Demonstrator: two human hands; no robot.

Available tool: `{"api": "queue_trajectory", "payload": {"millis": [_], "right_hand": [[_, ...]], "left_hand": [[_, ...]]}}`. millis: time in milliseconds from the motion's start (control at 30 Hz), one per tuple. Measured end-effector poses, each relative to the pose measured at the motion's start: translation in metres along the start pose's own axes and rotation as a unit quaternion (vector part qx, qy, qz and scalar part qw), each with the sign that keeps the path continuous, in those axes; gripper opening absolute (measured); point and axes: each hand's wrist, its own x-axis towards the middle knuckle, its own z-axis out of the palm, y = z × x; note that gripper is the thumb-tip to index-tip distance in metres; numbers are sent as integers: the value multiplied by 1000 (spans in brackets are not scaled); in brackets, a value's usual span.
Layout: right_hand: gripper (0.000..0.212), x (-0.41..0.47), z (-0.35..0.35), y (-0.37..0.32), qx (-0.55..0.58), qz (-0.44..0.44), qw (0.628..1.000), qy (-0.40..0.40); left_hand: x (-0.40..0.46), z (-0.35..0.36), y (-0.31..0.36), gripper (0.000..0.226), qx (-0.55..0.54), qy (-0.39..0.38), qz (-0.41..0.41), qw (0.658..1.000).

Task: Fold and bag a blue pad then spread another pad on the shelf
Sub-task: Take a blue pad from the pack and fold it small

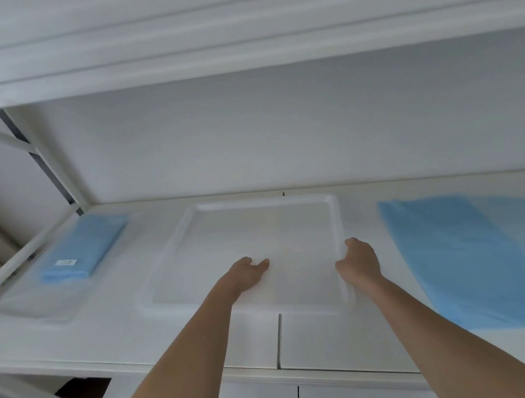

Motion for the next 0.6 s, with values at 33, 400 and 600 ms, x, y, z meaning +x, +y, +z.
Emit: {"api": "queue_trajectory", "payload": {"millis": [33, 400, 600], "right_hand": [[46, -1, 3, -6, 7, -5, 1000, 2], [42, -14, 57, -75, 43, -47, 998, -17], [41, -19, 91, -106, 45, -67, 996, -28]], "left_hand": [[1, -4, -4, 70, 9, 4, -1, 1000], [16, -66, -63, 68, 112, 32, -32, 993], [24, -96, -94, 65, 126, 48, -44, 990]]}}
